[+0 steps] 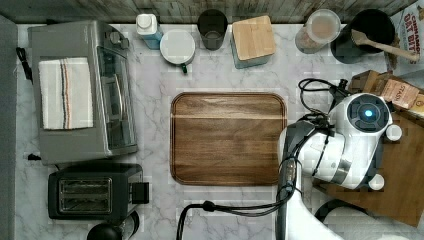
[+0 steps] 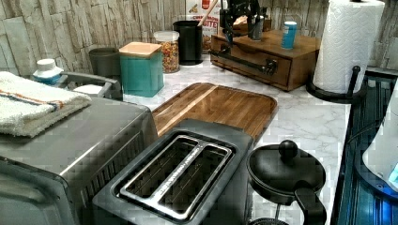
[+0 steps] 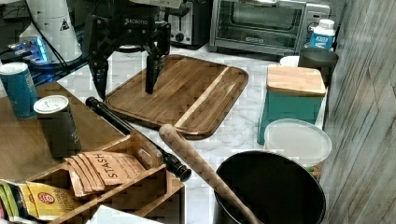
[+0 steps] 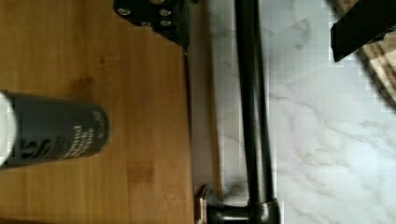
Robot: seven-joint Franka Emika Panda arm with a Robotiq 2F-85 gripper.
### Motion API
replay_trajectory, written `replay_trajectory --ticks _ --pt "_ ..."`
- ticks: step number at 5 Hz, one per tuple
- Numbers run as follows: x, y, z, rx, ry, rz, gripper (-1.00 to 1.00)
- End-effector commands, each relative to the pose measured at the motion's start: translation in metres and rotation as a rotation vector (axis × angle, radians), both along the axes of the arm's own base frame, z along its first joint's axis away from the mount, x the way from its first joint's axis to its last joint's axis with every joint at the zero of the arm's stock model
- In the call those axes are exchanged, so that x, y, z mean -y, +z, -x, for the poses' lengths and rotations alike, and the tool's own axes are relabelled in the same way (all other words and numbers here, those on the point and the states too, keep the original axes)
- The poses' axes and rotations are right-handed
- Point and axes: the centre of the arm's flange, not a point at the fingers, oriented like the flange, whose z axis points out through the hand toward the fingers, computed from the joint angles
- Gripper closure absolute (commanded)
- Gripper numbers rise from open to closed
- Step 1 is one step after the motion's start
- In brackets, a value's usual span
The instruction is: Open the drawer.
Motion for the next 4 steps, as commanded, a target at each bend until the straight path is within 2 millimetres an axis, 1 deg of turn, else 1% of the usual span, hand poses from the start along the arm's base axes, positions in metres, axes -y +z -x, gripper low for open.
replay_trajectory --ticks 1,3,4 --pt "0.006 -0.001 -0.020 0.064 -0.014 -0.012 -1.00" --pt "-0.005 -0.029 -0.018 0.114 -0.044 0.006 -1.00" --pt "-0.006 -0.041 -0.024 0.078 -0.021 0.039 -1.00"
